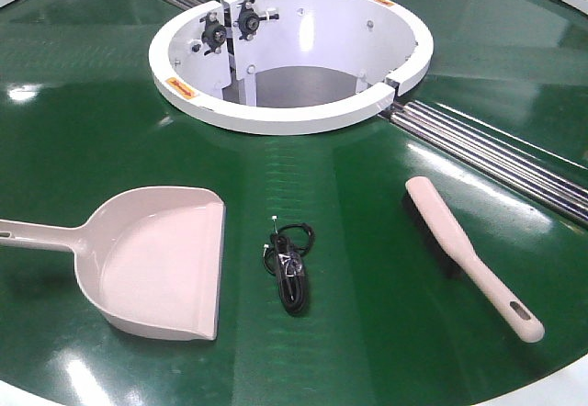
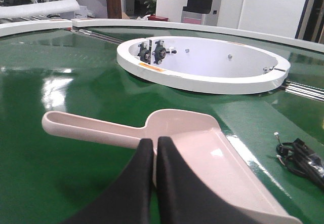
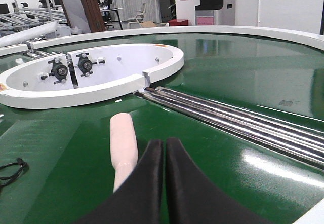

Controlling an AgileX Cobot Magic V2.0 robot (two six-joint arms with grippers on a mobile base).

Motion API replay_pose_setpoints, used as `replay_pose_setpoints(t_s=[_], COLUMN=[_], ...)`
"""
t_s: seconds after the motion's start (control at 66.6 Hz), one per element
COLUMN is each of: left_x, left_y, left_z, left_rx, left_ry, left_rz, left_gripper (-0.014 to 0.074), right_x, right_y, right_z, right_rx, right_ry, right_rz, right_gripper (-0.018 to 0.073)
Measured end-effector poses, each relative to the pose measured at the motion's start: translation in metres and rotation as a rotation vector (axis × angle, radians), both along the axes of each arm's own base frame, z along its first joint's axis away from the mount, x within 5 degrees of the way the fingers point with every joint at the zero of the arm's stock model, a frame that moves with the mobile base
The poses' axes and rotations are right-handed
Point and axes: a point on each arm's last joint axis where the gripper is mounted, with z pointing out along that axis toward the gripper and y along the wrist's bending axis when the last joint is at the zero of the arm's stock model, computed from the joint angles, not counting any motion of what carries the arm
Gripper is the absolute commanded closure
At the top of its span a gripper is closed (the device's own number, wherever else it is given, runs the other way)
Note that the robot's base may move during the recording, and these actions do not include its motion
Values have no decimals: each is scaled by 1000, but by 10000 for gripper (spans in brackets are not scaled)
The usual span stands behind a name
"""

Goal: Clean and inspect green conveyor with broom and dustpan

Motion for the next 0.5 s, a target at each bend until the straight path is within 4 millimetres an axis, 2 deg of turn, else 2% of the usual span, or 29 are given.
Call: replay_pose_setpoints(t_s=[0.135, 0.496], left_x=[0, 0], left_y=[0, 0], left_z=[1, 3], left_rx=[73, 80], left_ry=[-24, -42], left_rz=[-1, -2], left_gripper=[603, 603], right_x=[0, 0], right_y=[0, 0], right_z=[0, 0], right_rx=[0, 0], right_ry=[0, 0], right_rz=[0, 0], right_gripper=[568, 568])
